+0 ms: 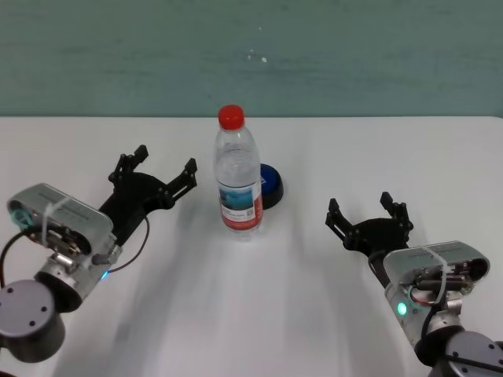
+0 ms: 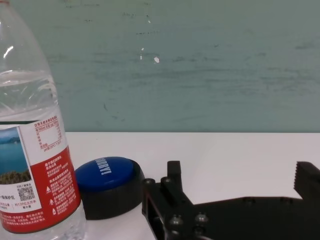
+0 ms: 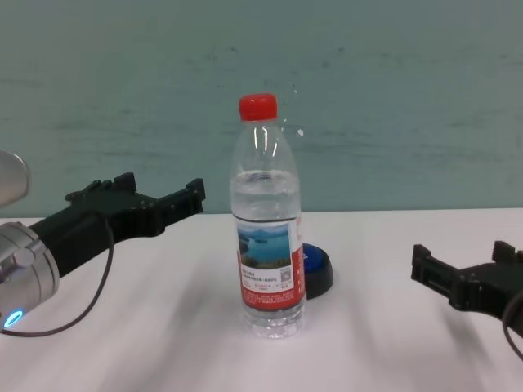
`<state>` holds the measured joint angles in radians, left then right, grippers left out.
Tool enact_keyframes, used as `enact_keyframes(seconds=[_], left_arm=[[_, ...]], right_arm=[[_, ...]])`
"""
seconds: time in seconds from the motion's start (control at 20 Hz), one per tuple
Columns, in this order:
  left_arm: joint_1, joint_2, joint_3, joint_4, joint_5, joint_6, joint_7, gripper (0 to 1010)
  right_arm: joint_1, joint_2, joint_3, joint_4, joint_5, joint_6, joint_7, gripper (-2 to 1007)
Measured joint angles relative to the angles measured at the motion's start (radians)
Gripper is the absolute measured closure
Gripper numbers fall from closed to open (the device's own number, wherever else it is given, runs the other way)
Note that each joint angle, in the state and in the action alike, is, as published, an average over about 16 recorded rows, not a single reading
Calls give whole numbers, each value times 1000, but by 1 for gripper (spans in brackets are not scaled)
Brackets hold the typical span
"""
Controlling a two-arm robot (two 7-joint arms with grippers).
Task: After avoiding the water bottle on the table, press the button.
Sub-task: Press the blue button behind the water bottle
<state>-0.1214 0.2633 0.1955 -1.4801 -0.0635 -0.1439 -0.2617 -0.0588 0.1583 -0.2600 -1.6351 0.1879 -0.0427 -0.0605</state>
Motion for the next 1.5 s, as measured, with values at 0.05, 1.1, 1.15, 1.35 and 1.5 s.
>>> enact_keyframes(seconds=[0.05, 1.1, 1.15, 1.35, 1.5], left_arm=[[-2, 0, 1, 2, 0, 0, -1, 0], [-44, -1, 7, 66, 6, -3, -2, 0], [-47, -2, 7, 71, 7, -4, -2, 0], [-60, -3, 6, 95, 10, -7, -2, 0], [-70, -4, 6, 113, 11, -11, -3, 0]], right_arm=[[0, 0, 0, 0, 0, 0, 0, 1], [0, 0, 0, 0, 0, 0, 0, 1], [0, 0, 0, 0, 0, 0, 0, 1], [0, 0, 0, 0, 0, 0, 0, 1], [0, 0, 0, 0, 0, 0, 0, 1]])
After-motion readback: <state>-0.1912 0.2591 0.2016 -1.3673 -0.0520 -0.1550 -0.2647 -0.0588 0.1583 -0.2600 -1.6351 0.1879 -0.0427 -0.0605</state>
